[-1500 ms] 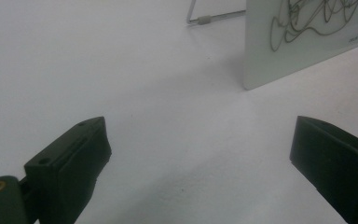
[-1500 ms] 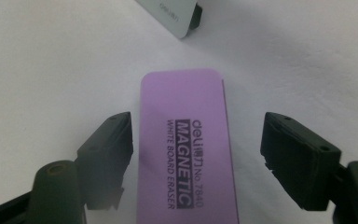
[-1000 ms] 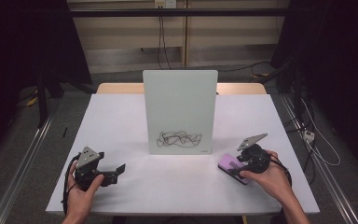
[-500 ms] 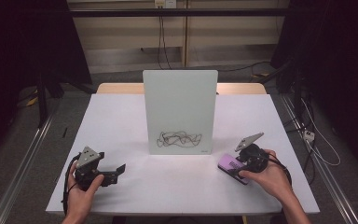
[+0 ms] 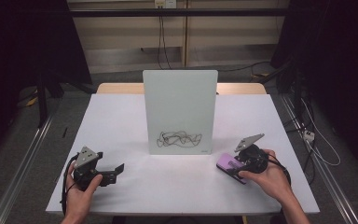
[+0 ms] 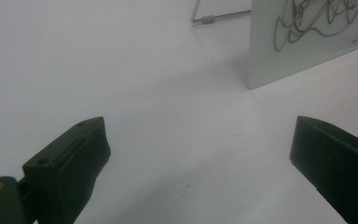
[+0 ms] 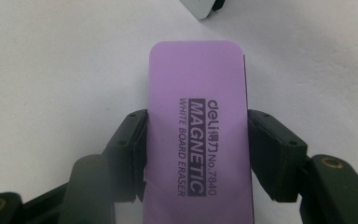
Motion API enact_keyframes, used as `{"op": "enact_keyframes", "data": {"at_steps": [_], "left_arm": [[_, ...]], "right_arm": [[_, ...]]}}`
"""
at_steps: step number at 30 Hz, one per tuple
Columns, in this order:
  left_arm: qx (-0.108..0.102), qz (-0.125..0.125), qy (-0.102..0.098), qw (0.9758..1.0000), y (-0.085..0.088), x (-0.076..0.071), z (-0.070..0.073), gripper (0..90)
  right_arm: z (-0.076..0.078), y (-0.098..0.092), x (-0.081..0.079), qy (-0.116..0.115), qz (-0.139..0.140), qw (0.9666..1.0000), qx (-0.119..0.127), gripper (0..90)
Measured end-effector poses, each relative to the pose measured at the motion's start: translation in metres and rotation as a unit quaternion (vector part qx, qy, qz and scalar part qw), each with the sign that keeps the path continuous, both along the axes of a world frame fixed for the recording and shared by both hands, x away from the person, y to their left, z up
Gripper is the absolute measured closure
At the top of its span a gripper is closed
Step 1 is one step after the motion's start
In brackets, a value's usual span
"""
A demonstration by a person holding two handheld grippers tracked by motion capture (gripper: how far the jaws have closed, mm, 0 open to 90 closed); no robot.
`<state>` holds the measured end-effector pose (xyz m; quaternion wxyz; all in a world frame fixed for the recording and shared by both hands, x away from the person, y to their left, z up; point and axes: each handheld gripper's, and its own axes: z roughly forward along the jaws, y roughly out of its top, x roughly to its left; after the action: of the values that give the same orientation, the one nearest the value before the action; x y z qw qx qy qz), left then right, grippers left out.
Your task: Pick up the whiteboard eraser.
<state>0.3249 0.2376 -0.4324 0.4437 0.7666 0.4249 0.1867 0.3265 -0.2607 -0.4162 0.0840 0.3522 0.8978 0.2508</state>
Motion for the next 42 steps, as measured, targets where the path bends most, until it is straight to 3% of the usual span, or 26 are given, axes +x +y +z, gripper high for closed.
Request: {"op": "enact_keyframes", "data": {"at_steps": [6,17,29,42], "left_arm": [[-0.001,0.0,-0.001,1.0,0.001,0.0,0.0,4.3],[-0.002,0.0,0.0,1.0,0.001,-0.001,0.0,4.3],[-0.001,-0.001,0.001,1.0,0.0,-0.001,0.0,4.4],[-0.001,-0.006,0.004,1.0,0.0,-0.002,-0.001,4.4]], "right_arm": [[0.001,-0.001,-0.003,-0.024,0.007,0.9994,0.022,41.6],[0.002,0.001,-0.008,-0.087,0.0,0.9947,0.054,41.6],[0.005,0.004,-0.014,-0.14,-0.012,0.9845,0.104,41.6],[0.001,0.008,-0.015,-0.147,-0.016,0.9794,0.137,41.7]]}}
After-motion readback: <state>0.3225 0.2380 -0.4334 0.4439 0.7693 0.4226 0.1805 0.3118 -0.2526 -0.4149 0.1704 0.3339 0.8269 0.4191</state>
